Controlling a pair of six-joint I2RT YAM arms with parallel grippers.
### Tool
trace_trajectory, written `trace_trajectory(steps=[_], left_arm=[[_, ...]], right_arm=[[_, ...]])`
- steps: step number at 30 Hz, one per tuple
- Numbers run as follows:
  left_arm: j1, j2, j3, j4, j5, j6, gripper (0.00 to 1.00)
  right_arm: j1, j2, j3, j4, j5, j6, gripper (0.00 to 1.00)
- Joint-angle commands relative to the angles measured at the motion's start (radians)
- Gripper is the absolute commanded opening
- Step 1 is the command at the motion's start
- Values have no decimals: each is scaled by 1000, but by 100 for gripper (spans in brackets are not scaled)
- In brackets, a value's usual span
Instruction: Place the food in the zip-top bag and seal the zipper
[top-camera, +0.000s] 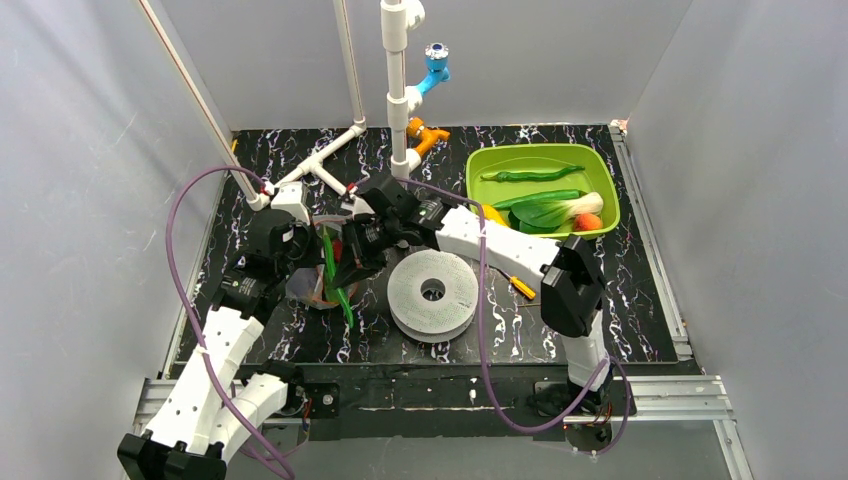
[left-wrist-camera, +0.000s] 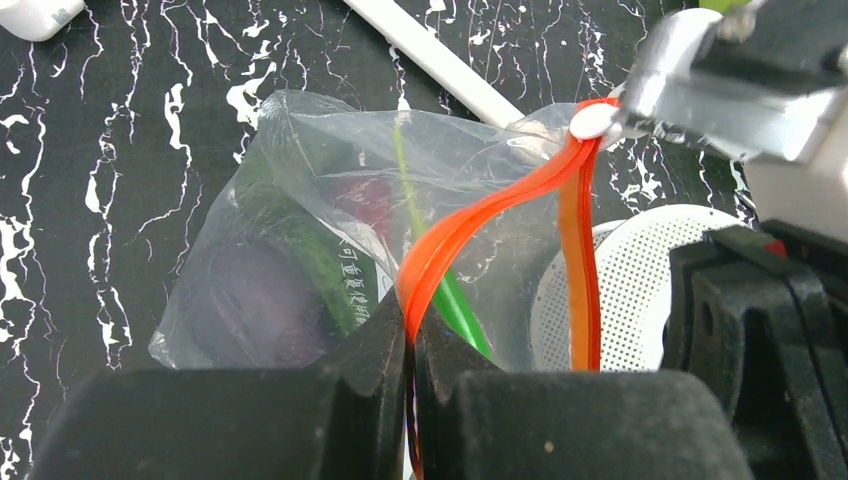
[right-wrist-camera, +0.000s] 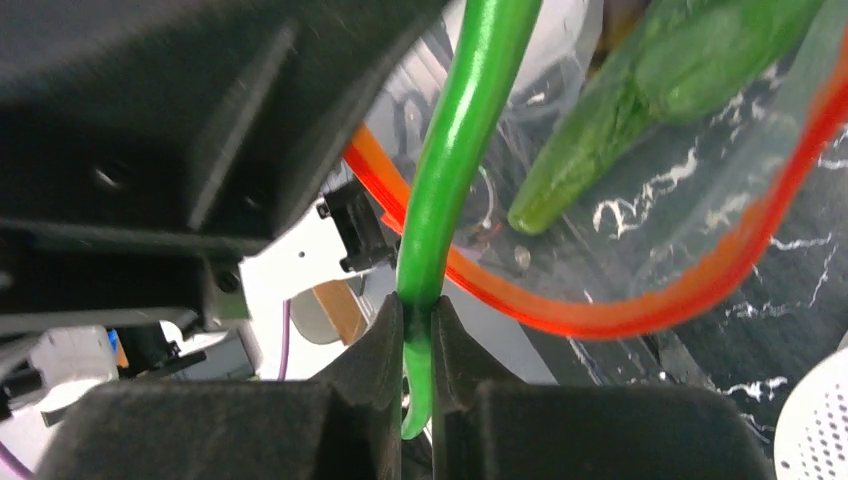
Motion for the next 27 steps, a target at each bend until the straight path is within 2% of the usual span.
trace_trajectory(steps=[1,4,14,21,27], left_arm=[[-2,-33,-12,27,6,4,0],[-2,-31,-9,30,10,7,0],[-2,-17,-12,32,16,4,0],[-2,-9,-9,31,13,6,0],[-2,1,-7,28,3,6,0]], right_arm=[[-9,49,131,38,106,-21,17],[-15,71,142,67,178,-40,27],[-23,117,184,96,302,-66,41],[-10,75,161,-14,302,-194,43],[51,-59,-35,-67,417,-328,43]])
